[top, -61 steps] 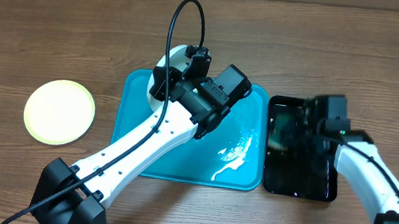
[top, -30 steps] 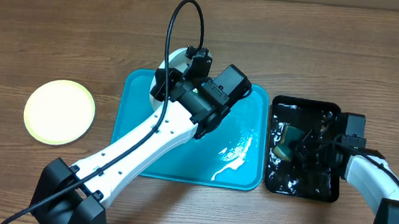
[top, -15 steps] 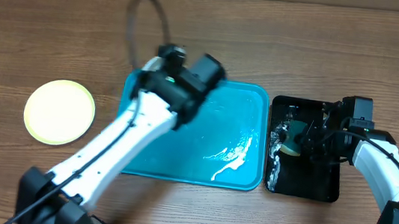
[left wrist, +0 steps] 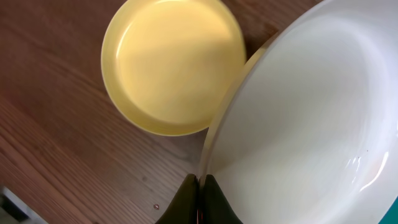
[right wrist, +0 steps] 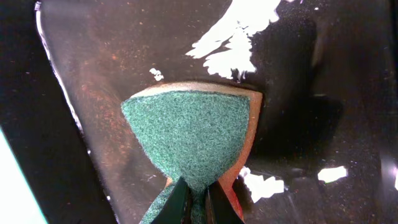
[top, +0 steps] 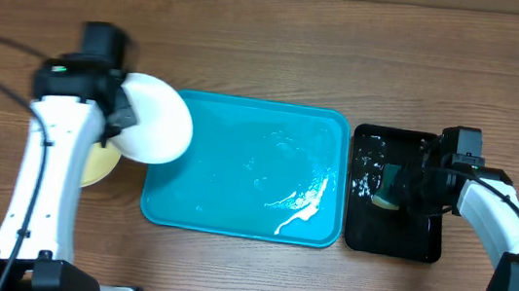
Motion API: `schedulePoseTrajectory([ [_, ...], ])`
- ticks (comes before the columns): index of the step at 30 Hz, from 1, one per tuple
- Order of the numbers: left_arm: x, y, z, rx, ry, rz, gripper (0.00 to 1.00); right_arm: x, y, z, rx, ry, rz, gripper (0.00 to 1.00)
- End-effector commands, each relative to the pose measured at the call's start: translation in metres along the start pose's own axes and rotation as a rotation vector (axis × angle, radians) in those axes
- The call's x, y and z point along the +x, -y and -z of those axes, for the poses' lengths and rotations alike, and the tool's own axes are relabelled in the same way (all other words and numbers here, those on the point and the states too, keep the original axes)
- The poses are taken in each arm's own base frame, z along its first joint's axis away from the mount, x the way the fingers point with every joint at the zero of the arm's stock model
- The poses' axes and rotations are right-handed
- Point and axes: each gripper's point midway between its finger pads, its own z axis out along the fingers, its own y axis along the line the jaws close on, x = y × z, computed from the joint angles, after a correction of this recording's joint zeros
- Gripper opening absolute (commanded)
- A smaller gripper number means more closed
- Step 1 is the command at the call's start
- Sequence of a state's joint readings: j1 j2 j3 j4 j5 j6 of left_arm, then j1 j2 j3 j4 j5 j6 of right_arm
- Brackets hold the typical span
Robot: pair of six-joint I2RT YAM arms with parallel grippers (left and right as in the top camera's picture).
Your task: Clean dirty plates on tray and stack at the side
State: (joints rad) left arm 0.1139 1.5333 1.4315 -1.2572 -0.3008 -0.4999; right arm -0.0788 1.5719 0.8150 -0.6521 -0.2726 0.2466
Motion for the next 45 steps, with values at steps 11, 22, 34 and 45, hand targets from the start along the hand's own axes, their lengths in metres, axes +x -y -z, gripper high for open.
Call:
schedulePoseTrajectory([
  [11, -0.030, -0.079, -0.023, 0.019, -0.005, 0.354, 0.04, 0.001, 0.004, -0.001, 0.015, -0.008, 0.003, 0.04],
  [22, -0.018, -0.111, -0.074, -0.066, 0.001, 0.435, 0.04, 0.001, 0.004, -0.001, 0.014, -0.009, 0.003, 0.04],
  [34, -0.007, -0.115, -0.106, -0.085, 0.022, 0.448, 0.11, 0.002, 0.005, -0.001, 0.016, -0.012, 0.002, 0.04],
  [45, -0.011, -0.103, -0.105, -0.016, 0.016, 0.400, 0.57, 0.001, 0.004, -0.001, 0.015, -0.011, 0.002, 0.04],
])
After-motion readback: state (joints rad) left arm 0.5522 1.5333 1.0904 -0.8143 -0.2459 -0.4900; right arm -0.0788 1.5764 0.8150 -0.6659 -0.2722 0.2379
